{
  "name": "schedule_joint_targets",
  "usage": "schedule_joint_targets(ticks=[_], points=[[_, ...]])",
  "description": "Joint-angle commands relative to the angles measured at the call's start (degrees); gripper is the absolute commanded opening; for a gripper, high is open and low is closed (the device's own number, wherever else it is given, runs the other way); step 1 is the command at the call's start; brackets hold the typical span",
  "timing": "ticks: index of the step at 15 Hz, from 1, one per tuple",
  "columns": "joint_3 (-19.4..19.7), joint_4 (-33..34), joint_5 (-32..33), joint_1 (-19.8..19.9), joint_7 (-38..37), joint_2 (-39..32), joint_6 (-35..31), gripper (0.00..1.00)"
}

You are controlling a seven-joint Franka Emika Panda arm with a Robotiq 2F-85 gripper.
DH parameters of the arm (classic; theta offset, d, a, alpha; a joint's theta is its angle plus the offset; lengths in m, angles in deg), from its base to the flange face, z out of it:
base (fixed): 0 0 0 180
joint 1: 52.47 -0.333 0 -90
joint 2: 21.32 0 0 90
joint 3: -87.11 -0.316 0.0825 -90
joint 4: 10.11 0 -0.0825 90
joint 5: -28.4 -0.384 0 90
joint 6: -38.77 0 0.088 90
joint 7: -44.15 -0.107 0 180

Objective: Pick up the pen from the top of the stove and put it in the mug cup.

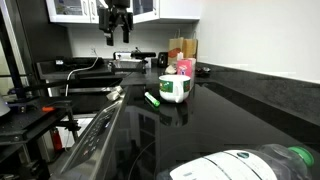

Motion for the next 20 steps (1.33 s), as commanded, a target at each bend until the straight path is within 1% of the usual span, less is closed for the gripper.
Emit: schedule_joint_targets(ticks=[1, 3, 6, 9, 11, 13, 15, 17, 20], points=[[-3.5, -0.5, -0.6, 0.2, -13.3, -2.5, -5.2, 1.00], [-4.9, -0.4, -0.7, 0.1, -19.9, -5.5, -9.6, 1.00], [-5.2, 0.0, -0.2, -0.3, -28.7, -11.3, -17.8, 1.00], [-3.9, 0.2, 1.0, -1.0, -37.2, -17.0, -26.7, 1.00], [-2.5, 0.4, 2.5, -1.9, -42.8, -20.2, -31.4, 1.00], [-0.9, 1.0, 4.3, -3.0, -46.1, -22.9, -33.6, 1.00], [0.5, 2.4, 5.1, -4.1, -47.0, -25.6, -34.5, 1.00], [2.1, 4.5, 7.1, -5.5, -47.2, -28.0, -33.9, 1.00], [4.7, 7.0, 9.6, -8.3, -49.5, -31.2, -33.0, 0.97]])
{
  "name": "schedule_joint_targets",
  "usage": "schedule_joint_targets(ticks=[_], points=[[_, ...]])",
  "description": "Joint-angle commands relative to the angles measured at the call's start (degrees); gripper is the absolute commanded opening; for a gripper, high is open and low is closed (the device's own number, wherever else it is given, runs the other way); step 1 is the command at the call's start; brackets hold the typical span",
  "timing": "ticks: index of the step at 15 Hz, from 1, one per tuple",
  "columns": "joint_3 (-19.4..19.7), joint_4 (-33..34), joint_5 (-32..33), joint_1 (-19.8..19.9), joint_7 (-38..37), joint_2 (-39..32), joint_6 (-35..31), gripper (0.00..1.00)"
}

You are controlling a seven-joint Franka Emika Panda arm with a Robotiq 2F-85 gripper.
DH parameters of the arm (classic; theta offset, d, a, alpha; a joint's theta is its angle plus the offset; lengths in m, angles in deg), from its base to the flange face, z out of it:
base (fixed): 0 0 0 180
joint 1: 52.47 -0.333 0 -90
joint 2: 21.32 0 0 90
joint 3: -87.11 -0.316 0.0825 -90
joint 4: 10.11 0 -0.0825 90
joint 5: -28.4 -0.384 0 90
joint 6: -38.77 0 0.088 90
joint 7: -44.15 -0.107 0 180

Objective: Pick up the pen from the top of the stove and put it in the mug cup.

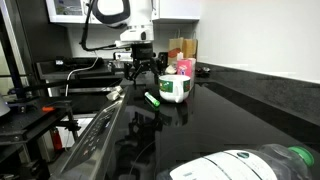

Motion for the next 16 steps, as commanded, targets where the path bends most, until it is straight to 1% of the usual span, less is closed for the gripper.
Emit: schedule_joint_targets(ticks=[1, 2, 3, 4, 5, 8, 9, 11, 14, 16], points=[[2.9, 3.2, 2.3, -3.6, -3.5, -3.7, 0.7, 0.95], [3.2, 3.9, 2.2, -4.2, -3.3, -4.4, 0.8, 0.95], [3.4, 4.7, 2.1, -4.7, -3.4, -4.9, 1.1, 0.89], [3.7, 5.2, 2.0, -5.2, -3.5, -5.1, 1.2, 0.70], [3.9, 5.5, 1.9, -5.5, -3.8, -5.2, 1.3, 0.61], [4.7, 5.1, 2.4, -6.5, -4.9, -4.4, 0.9, 0.39], [4.9, 4.7, 2.4, -6.7, -4.9, -3.8, 0.5, 0.76], [5.2, 3.3, 2.3, -7.1, -4.9, -2.4, -0.7, 0.79], [6.3, 1.0, 3.4, -7.9, -6.4, -0.4, -2.4, 1.00], [6.9, -0.4, 4.8, -8.5, -7.3, 0.8, -3.5, 1.00]])
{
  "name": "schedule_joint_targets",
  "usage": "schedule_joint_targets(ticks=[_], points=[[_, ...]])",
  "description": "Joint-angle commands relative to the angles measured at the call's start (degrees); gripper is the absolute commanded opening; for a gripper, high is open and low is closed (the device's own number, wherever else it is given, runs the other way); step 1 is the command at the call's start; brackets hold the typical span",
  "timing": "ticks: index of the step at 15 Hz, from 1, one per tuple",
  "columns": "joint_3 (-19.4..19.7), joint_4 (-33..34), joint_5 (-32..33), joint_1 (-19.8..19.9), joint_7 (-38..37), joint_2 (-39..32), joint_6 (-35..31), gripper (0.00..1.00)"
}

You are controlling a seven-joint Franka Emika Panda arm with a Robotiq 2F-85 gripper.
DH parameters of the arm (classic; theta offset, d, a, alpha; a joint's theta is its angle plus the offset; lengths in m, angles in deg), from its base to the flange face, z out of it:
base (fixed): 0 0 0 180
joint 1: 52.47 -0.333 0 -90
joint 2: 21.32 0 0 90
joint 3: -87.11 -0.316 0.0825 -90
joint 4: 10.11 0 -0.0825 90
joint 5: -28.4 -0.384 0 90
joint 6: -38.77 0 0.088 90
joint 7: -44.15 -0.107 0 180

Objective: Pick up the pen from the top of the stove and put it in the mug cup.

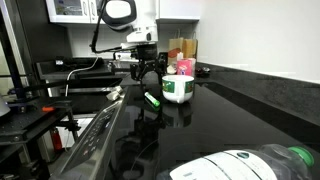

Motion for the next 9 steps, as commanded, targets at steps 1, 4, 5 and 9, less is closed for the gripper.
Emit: schedule_joint_targets(ticks=[1, 4, 5, 9], points=[[1.7, -3.7, 3.5, -1.9, -4.1, 3.4, -2.7, 1.00], [1.4, -5.0, 5.7, -2.6, -6.9, 4.4, -2.0, 1.00], [1.5, -5.2, 6.8, -3.0, -8.2, 4.4, -1.8, 1.00], [3.3, -4.9, 13.2, -4.7, -17.2, 3.2, -0.6, 0.98]])
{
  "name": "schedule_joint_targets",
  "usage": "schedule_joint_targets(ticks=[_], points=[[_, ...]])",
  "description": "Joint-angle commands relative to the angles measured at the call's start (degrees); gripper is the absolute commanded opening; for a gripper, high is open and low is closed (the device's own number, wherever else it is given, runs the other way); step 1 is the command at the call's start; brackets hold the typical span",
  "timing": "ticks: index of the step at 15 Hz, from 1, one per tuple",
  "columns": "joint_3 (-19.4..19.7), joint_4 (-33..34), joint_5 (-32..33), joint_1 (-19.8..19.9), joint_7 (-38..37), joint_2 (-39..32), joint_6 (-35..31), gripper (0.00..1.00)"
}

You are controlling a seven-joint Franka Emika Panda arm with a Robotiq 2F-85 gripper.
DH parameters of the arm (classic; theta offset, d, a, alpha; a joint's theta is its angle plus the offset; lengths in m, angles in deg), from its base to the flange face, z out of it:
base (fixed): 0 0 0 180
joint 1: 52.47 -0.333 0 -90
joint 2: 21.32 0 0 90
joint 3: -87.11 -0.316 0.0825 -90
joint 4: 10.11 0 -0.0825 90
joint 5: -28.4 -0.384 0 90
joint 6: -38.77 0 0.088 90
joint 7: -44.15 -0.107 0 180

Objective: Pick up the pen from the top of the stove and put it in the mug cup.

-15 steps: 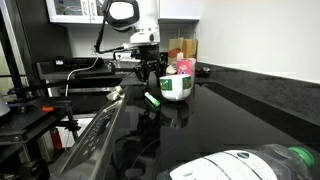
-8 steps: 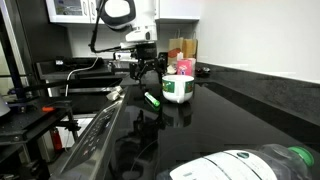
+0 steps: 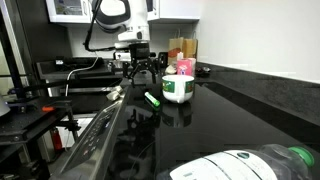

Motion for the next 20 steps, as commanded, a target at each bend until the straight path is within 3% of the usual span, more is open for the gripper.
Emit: schedule_joint_targets(ticks=[1, 8, 12, 17, 18, 19, 20], points=[[2.5, -0.2, 5.6, -1.8, -7.7, 0.0, 0.1, 0.96], [3.5, 2.6, 14.1, -3.3, -12.7, -2.6, 3.1, 0.94], [2.6, 4.9, 14.1, -3.2, -12.3, -4.7, 4.6, 0.86], [1.9, 6.9, 12.1, -2.7, -10.5, -7.5, 4.7, 0.62], [1.8, 7.2, 11.8, -2.7, -10.4, -7.9, 4.8, 0.55], [1.8, 7.4, 11.7, -2.8, -10.3, -8.3, 4.8, 0.39], [1.8, 7.6, 11.6, -3.0, -10.4, -8.6, 4.8, 0.33]])
